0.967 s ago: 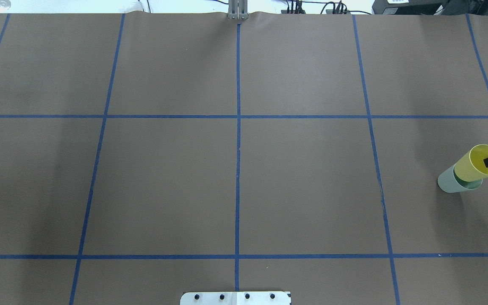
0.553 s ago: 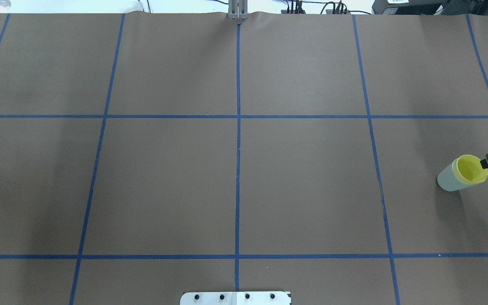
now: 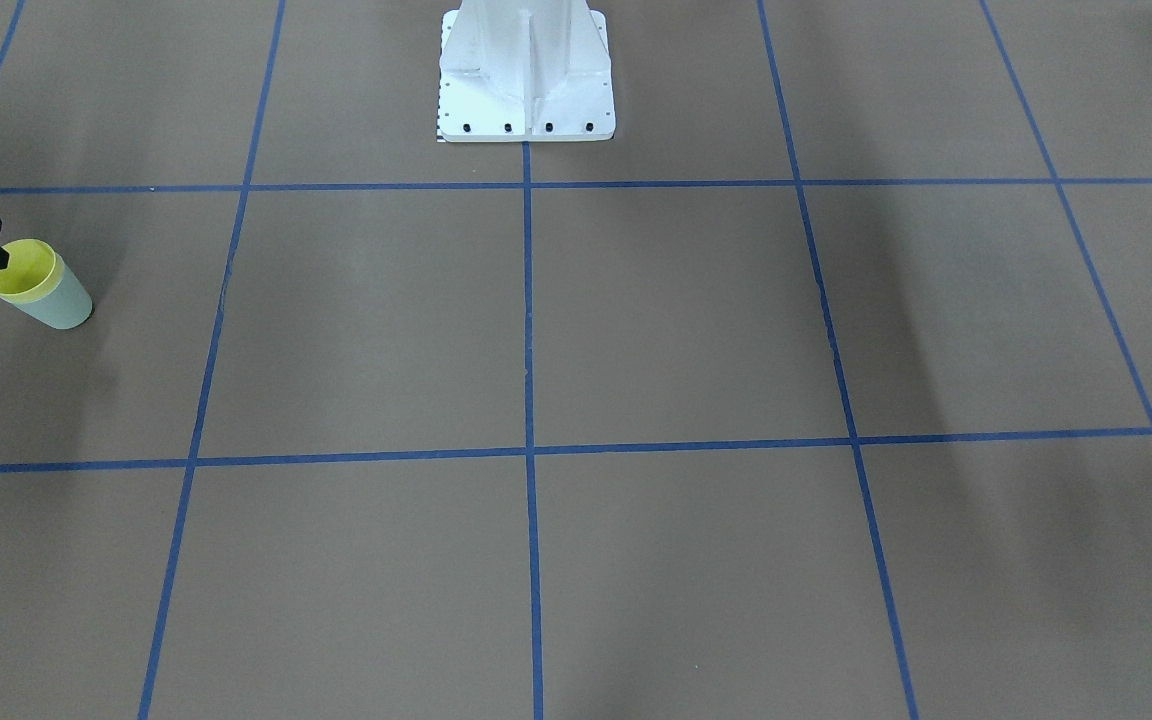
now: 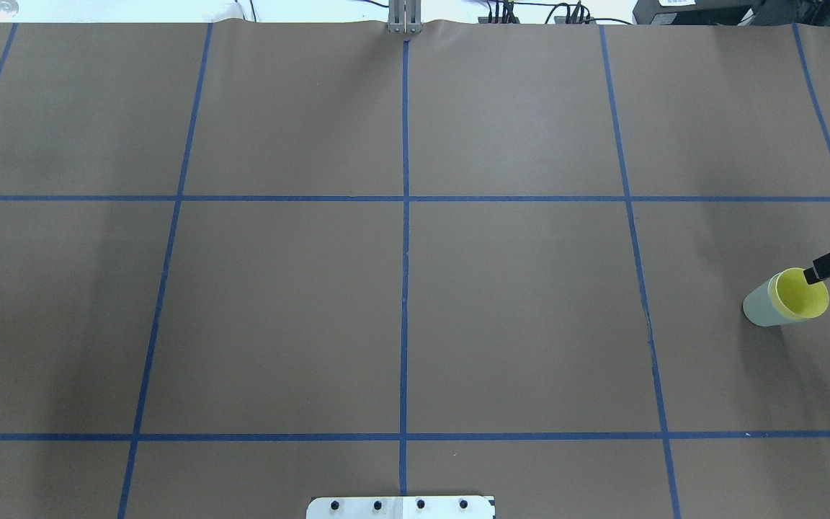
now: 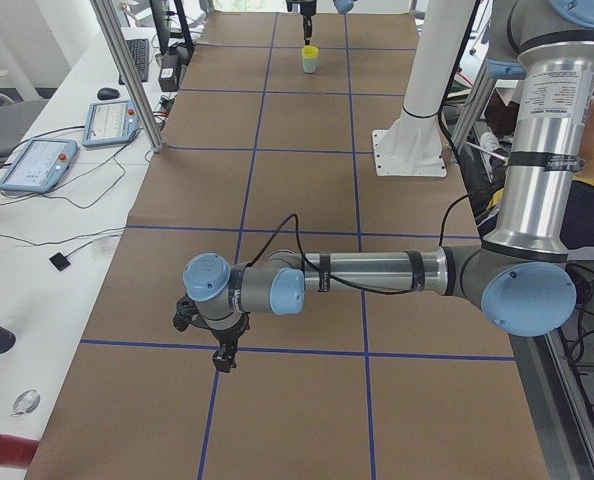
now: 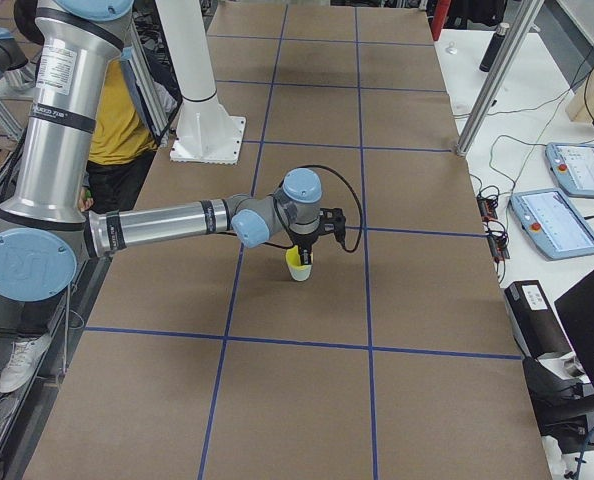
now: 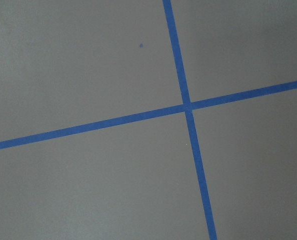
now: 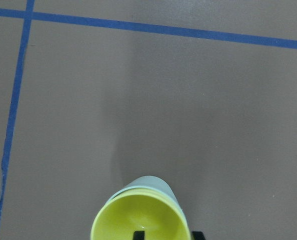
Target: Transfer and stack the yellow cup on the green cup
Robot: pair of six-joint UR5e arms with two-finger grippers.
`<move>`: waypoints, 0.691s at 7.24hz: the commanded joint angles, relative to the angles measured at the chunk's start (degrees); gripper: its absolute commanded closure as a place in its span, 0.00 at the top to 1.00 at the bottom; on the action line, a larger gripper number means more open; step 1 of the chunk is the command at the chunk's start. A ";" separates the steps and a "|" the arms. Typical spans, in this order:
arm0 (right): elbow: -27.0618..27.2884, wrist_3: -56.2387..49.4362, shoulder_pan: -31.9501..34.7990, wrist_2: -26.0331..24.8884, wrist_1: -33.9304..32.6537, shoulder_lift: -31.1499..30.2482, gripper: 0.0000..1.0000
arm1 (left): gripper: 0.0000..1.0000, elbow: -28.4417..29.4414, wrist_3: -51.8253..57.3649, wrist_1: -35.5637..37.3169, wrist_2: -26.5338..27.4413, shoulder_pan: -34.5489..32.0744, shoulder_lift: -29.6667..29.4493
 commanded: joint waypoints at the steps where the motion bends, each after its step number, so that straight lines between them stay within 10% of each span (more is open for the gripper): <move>1: -0.47 -3.07 4.78 0.08 -0.29 -0.17 1.00 | 1.00 0.39 0.16 0.01 0.00 0.00 0.09; 5: -7.07 -19.47 24.73 3.15 -6.92 -0.52 1.00 | 1.00 0.74 0.25 -0.07 0.00 0.00 0.70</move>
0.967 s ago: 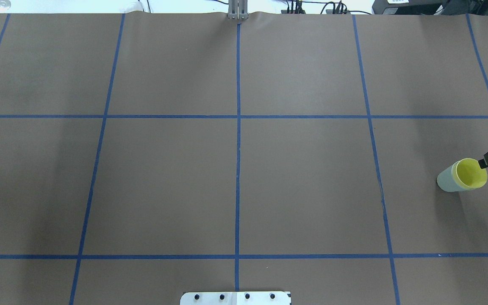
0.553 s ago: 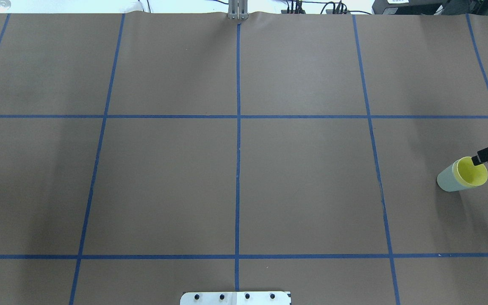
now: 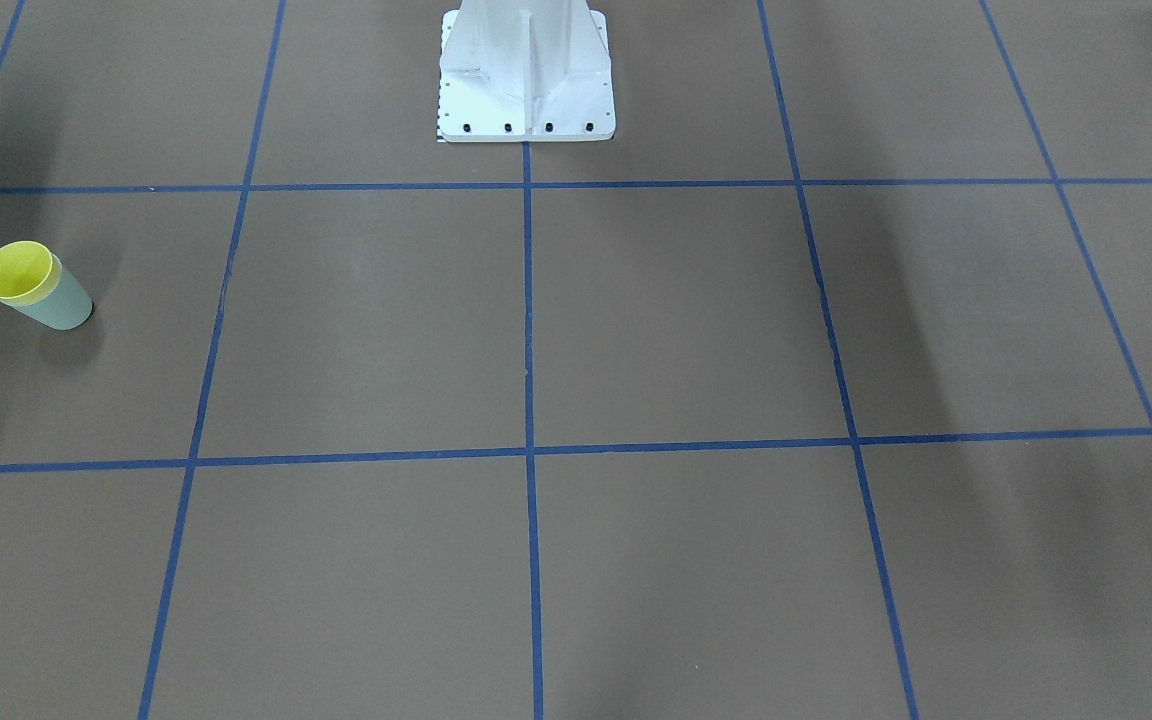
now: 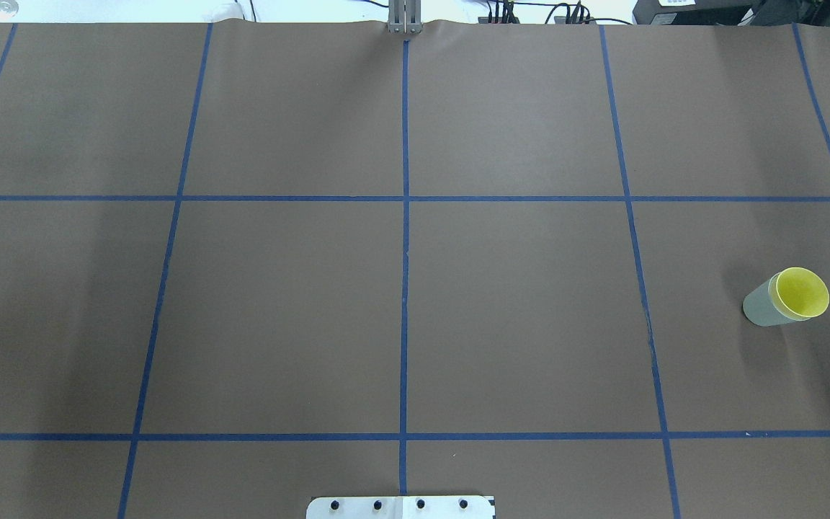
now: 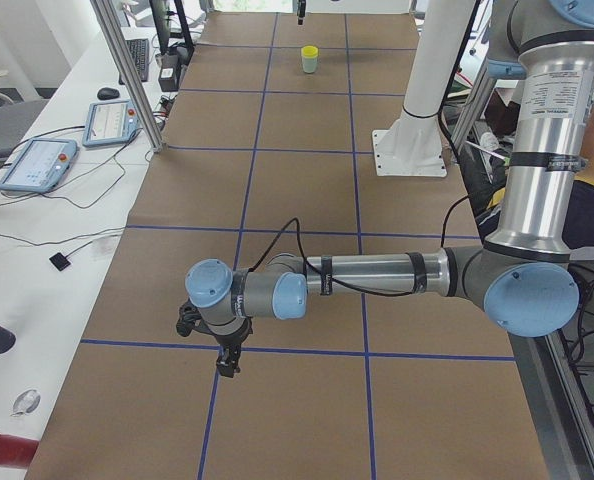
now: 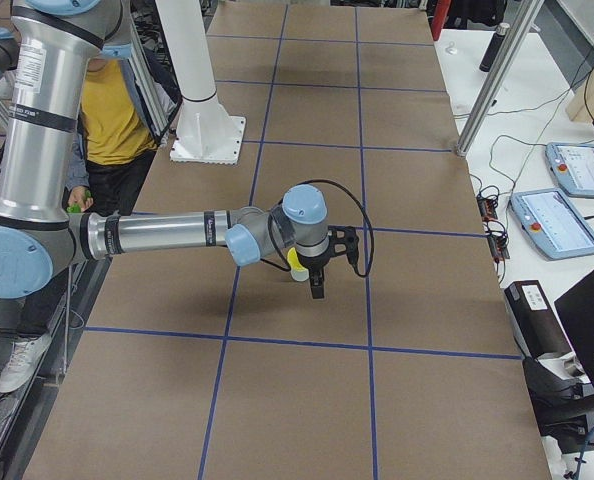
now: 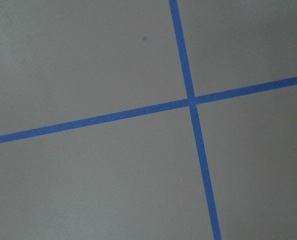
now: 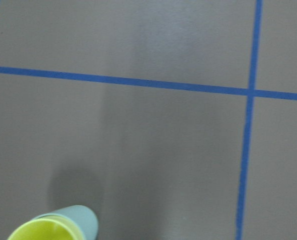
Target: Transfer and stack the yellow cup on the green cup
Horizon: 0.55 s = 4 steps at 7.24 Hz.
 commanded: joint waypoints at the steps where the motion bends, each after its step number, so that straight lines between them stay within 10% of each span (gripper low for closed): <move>1: -0.19 -11.87 8.81 1.43 -14.91 0.70 1.00 | 1.00 0.10 0.03 -0.01 0.00 0.00 0.46; 4: 0.00 -19.57 10.59 -7.96 -26.01 4.14 1.00 | 1.00 0.45 0.03 -0.01 0.00 0.09 0.47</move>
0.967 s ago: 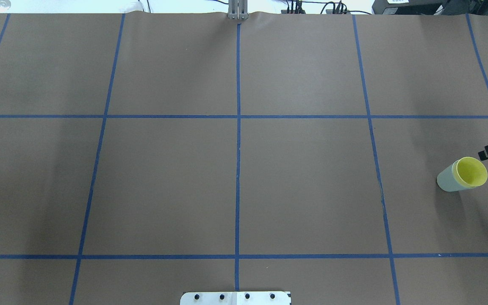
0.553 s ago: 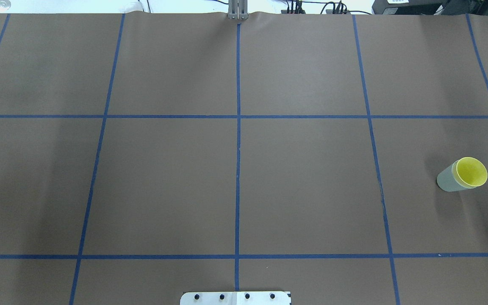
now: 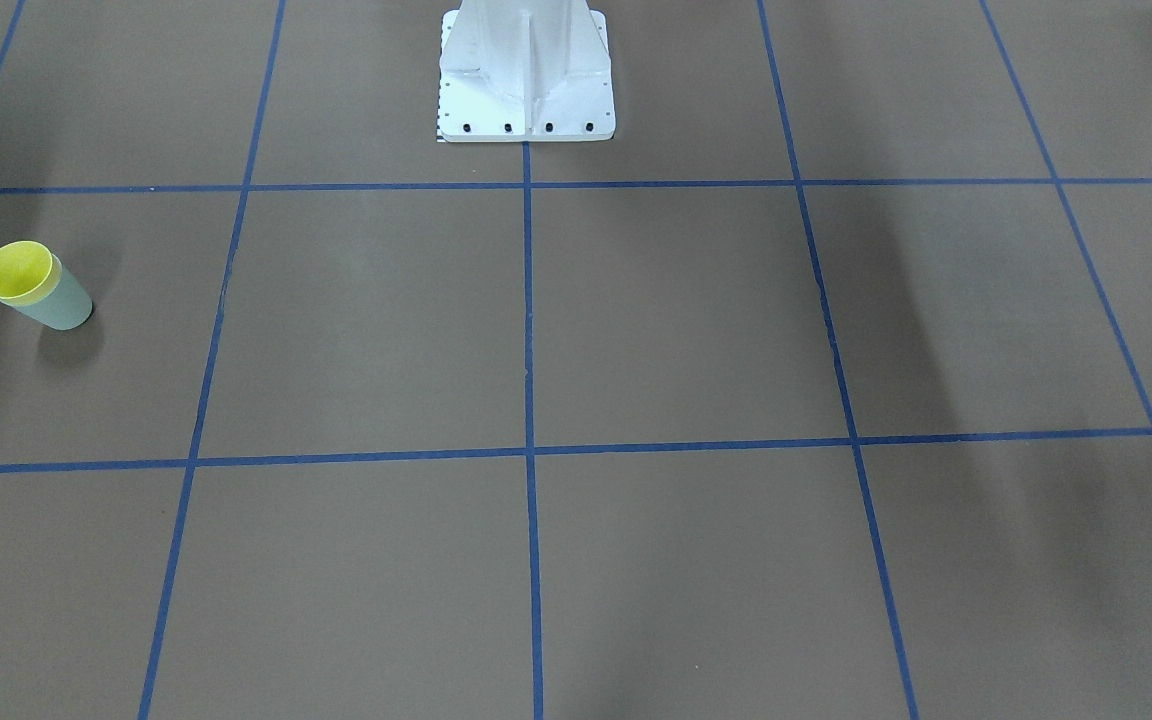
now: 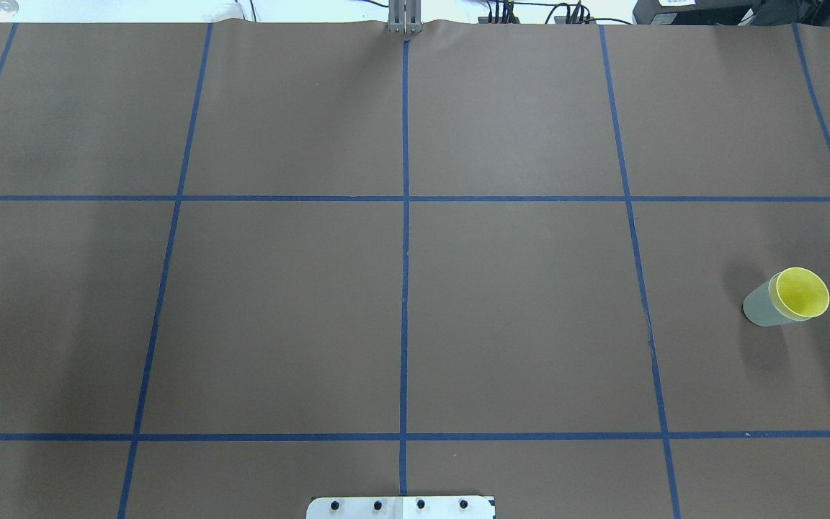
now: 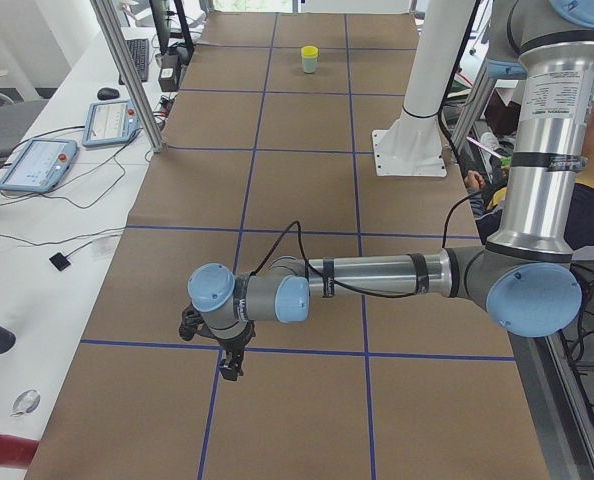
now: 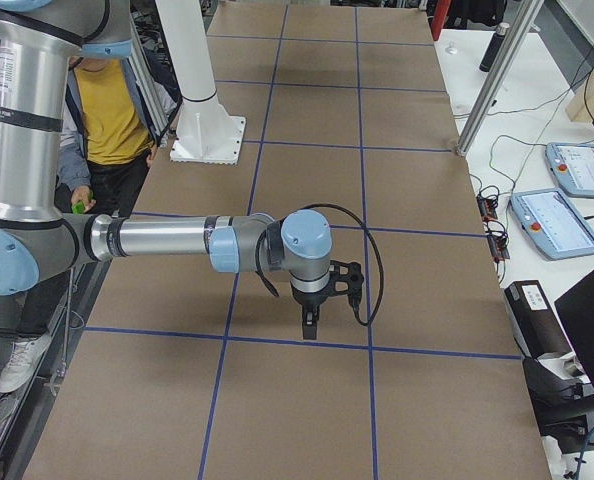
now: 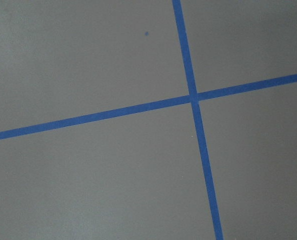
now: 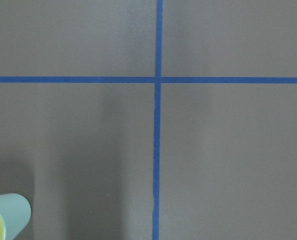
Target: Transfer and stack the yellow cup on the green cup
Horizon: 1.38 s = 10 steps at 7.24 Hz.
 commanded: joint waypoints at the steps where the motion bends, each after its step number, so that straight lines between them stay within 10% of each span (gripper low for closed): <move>1: -0.35 -1.70 0.41 -3.33 -2.04 -0.04 1.00 | 1.00 0.13 0.09 0.00 0.00 -0.02 0.03; 10: -1.31 -1.69 0.41 -3.33 -2.04 -0.05 1.00 | 1.00 0.40 -0.09 0.00 0.44 -0.02 0.03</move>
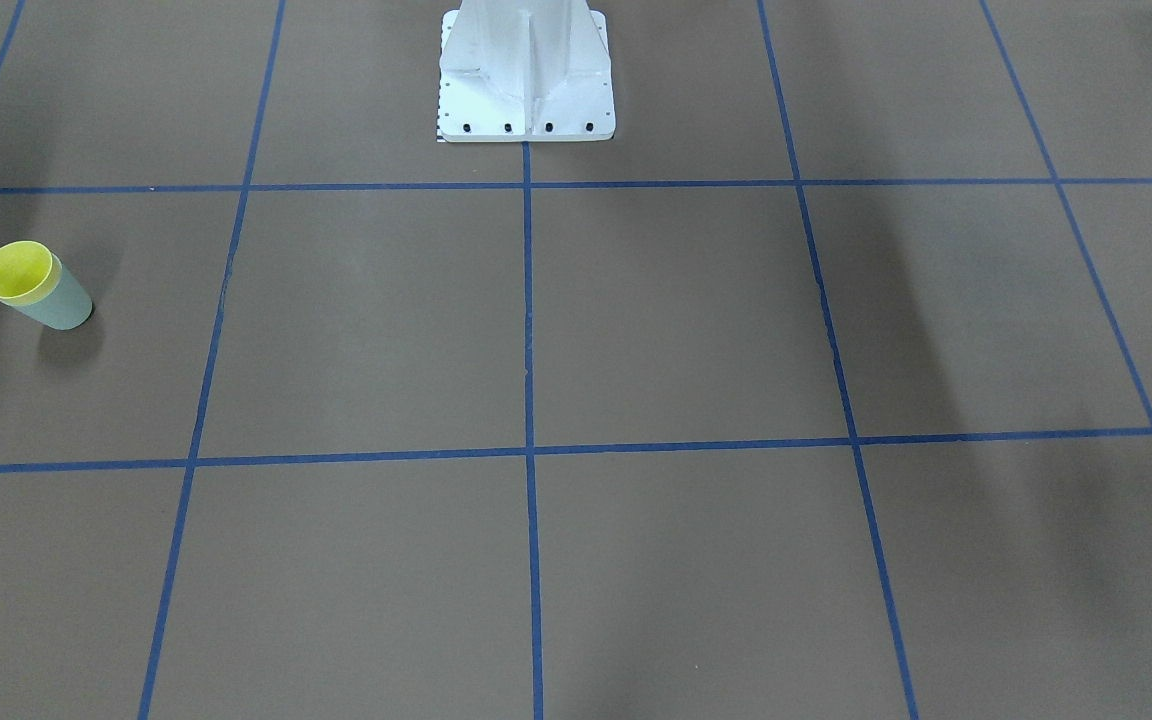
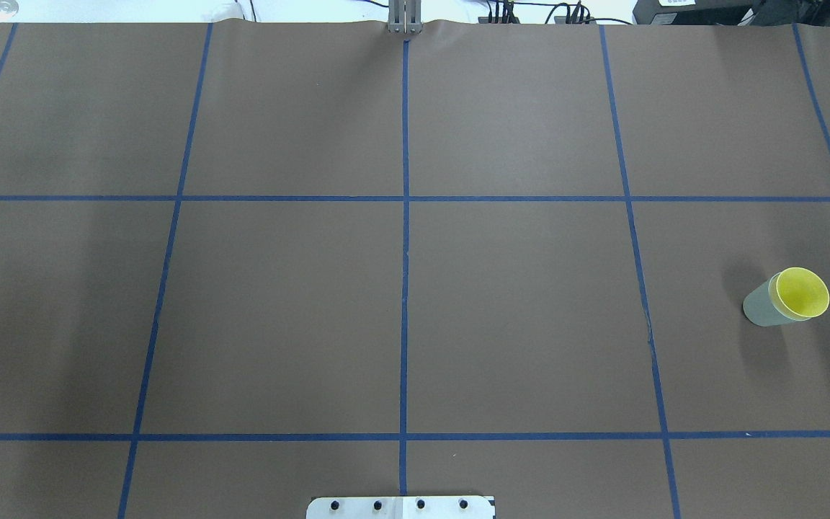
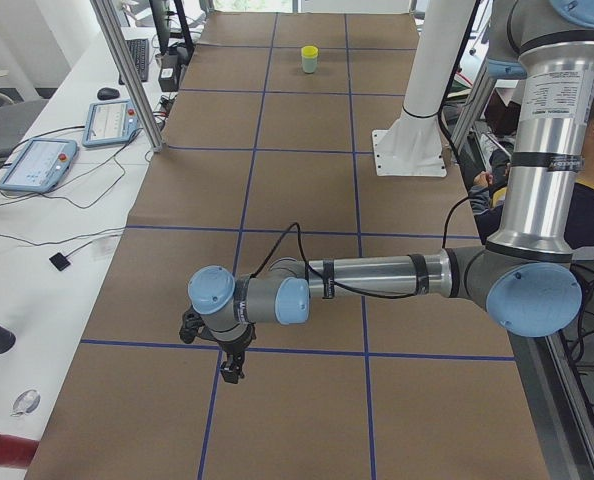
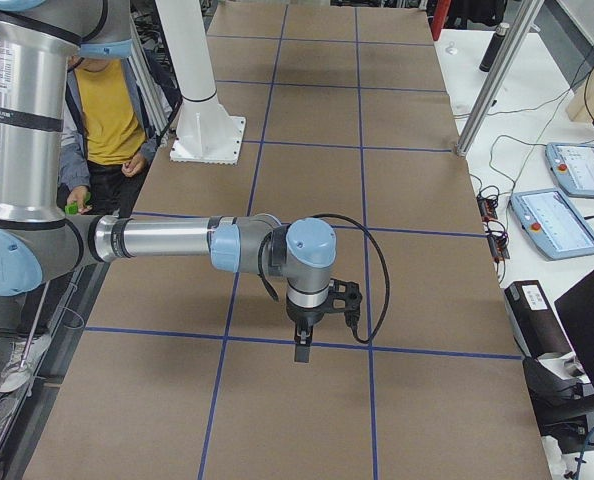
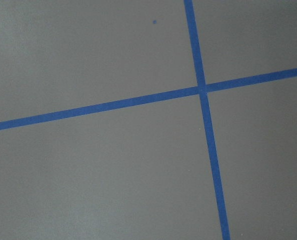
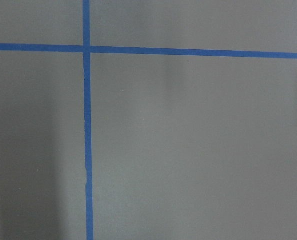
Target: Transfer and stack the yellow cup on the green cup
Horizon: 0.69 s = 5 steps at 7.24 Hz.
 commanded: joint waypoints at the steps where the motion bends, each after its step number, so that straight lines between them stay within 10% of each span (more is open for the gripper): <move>1: -0.12 -0.01 0.00 0.00 0.00 0.00 1.00 | 1.00 -0.36 0.03 0.00 0.02 0.00 0.11; 5: -0.29 -0.01 -0.09 0.09 0.00 0.00 1.00 | 1.00 -2.37 -0.23 0.00 0.02 -0.26 -0.25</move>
